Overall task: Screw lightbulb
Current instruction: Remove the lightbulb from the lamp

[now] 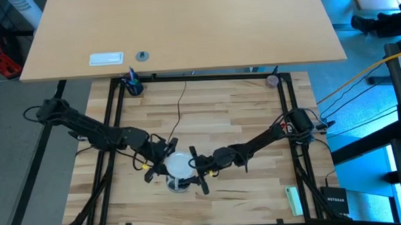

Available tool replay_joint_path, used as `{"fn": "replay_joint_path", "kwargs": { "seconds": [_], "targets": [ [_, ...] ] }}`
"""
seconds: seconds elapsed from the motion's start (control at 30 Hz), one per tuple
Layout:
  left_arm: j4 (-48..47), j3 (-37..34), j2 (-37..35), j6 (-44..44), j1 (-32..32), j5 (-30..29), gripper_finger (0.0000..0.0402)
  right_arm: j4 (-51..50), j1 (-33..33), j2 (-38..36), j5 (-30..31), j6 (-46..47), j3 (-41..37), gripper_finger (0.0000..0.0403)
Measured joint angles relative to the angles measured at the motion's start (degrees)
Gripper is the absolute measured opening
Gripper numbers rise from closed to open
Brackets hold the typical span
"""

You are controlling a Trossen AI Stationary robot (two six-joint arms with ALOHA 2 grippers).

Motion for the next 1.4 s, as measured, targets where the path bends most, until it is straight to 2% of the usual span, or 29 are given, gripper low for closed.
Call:
{"fn": "replay_joint_path", "kwargs": {
  "seconds": [0.17, 0.23, 0.3, 0.47, 0.53, 0.6, 0.67, 0.8, 0.97, 1.1, 1.23, 1.33, 1.4],
  "targets": [
    [-4.48, 0.03, 0.0, -0.37, -0.09, -6.26, 0.0143, -3.86, 0.07, 0.0, 8.31, 0.25, 0.0, 0.017],
    [-6.15, 0.01, -0.13, -0.97, -0.59, -11.51, 0.0143, -5.41, 0.19, -0.02, 13.46, 1.1, -0.04, 0.017],
    [-7.85, -0.01, -0.15, -1.68, -1.66, -19.87, 0.0143, -7.36, 0.37, -0.02, 19.44, 2.61, -0.07, 0.017],
    [-9.7, -0.07, 0.78, -4.48, -5.35, -45.62, 0.0143, -12.83, -0.04, -0.02, 35.88, 7.37, 0.02, 0.017],
    [-9.23, -0.12, 1.64, -7.73, -6.91, -54.87, 0.0142, -14.32, -0.12, -0.08, 40.16, 7.3, 0.07, 0.017],
    [-8.02, -0.12, 2.88, -10.06, -8.06, -61.33, 0.0142, -15.17, -0.12, -0.17, 42.22, 7.18, 0.15, 0.017],
    [-6.65, -0.12, 3.92, -10.51, -8.5, -64.1, 0.0142, -15.39, -0.19, -0.17, 42.87, 6.93, 0.15, 0.0169],
    [-5.37, -0.12, 4.63, -10.19, -8.55, -64.54, 0.0149, -15.47, -0.18, -0.17, 42.68, 6.64, 0.13, 0.0169],
    [-5.84, 0.1, 4.3, -10.14, -8.56, -63.06, 0.0237, -16.06, -0.2, -0.08, 40.56, 5.82, 0.01, 0.0169],
    [-11.64, 0.1, 0.72, -8.86, -8.5, -53.45, 0.0283, -15.97, -0.14, -0.14, 37.15, 5.62, -0.04, 0.0169],
    [-19.52, 0.1, -5.78, -8.65, -8.82, -41.46, 0.0298, -14.37, -0.07, -1.16, 29.12, 4.4, -0.08, 0.0169],
    [-23.49, 0.07, -10.71, -6.19, -9.64, -34.73, 0.0299, -10.18, -0.08, -2.62, 17.44, 2.29, -0.09, 0.0169],
    [-22.78, 0.07, -13.01, -2.89, -9.75, -31.75, 0.0299, -5.94, 0.14, -3.02, 9.62, 1.48, 0.0, 0.0169]
  ]
}}
